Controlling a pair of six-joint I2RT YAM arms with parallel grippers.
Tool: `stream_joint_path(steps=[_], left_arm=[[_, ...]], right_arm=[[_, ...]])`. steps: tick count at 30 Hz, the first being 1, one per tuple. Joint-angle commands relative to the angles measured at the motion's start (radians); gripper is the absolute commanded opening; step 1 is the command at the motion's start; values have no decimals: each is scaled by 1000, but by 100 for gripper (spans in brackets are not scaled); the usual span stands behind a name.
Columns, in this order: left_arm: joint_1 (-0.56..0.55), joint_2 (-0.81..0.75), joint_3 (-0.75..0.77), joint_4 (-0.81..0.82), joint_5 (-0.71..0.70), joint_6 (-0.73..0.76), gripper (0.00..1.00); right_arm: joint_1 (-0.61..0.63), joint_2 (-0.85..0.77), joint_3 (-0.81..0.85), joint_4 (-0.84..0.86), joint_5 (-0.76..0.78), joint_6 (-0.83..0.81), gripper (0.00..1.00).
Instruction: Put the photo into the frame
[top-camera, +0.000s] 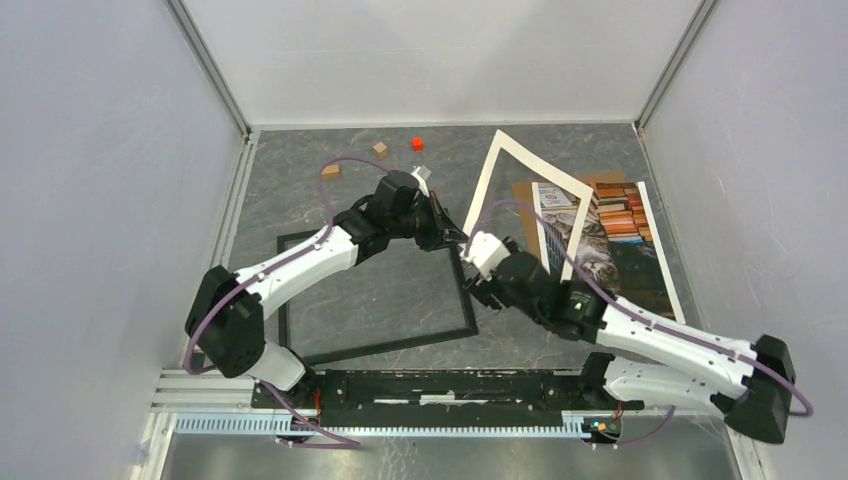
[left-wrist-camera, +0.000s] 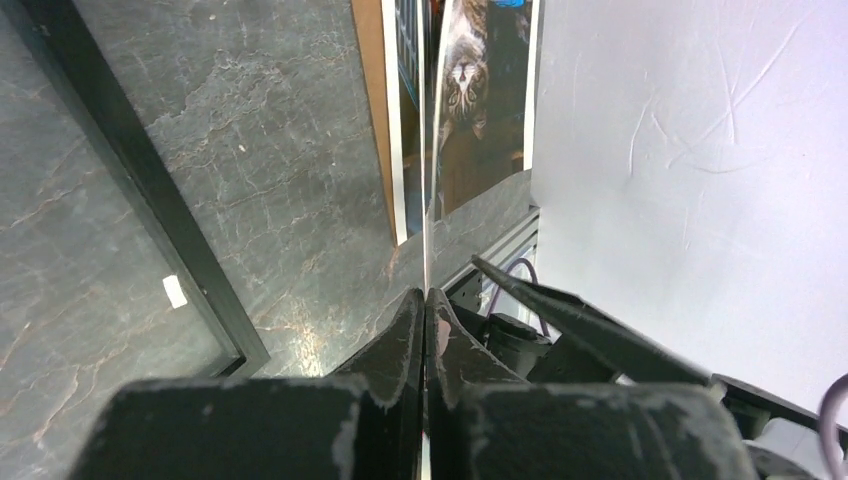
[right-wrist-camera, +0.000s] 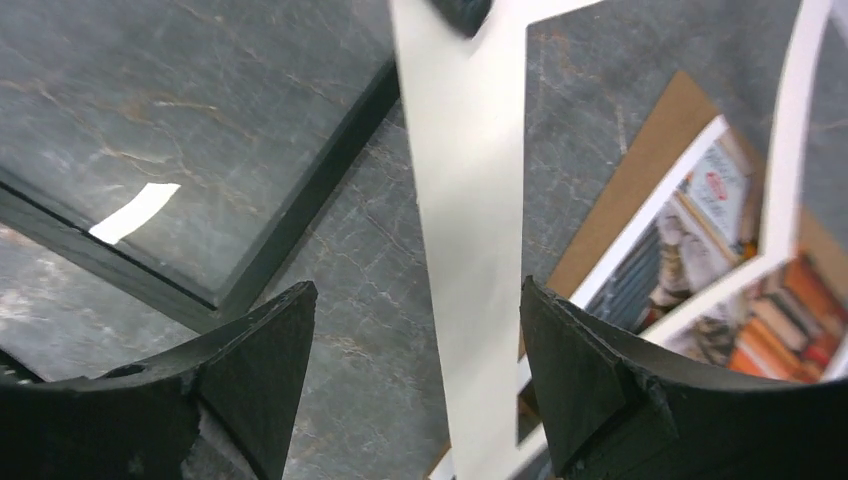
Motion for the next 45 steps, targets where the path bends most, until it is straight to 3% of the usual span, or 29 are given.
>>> stream_joint_path(steps=[1, 5, 8, 13, 18, 20, 22, 23, 24, 26, 28, 30, 35, 40, 45], left_arm=[[38, -73, 27, -88, 16, 64, 2], [49, -96, 32, -110, 35, 56, 2], [52, -113, 33, -117, 38, 44, 2], [62, -141, 25, -118, 27, 33, 2], [70, -159, 21, -111, 35, 18, 2], [72, -166, 19, -96, 49, 14, 2], [73, -178, 17, -79, 64, 23, 2], [72, -190, 12, -63, 72, 38, 6], [73, -204, 10, -55, 71, 57, 25], [74, -246, 5, -64, 41, 100, 60], [74, -305, 15, -98, -11, 176, 84], [75, -379, 43, -159, -97, 262, 98], [75, -608, 121, -274, -330, 451, 100], [74, -846, 159, -265, -491, 581, 100], [75, -988, 206, -205, -467, 665, 100]], right_arm=[[169, 47, 10, 51, 463, -34, 80], [247, 145, 13, 29, 707, -16, 79], [266, 205, 12, 50, 760, -8, 77], [305, 265, 33, -5, 939, 108, 65], [321, 283, 26, 1, 975, 96, 49], [320, 283, 23, 3, 991, 100, 37], [321, 265, 15, 20, 1003, 100, 13], [321, 249, 8, 40, 1003, 87, 5], [318, 231, 1, 71, 997, 57, 0], [318, 199, 2, 97, 993, 47, 0], [315, 155, 10, 131, 982, -12, 0], [308, 103, 27, 169, 961, -63, 0], [291, 27, 150, 236, 832, -166, 0], [290, 84, 355, 237, 456, -136, 0], [280, 224, 563, 266, 9, -6, 0]])
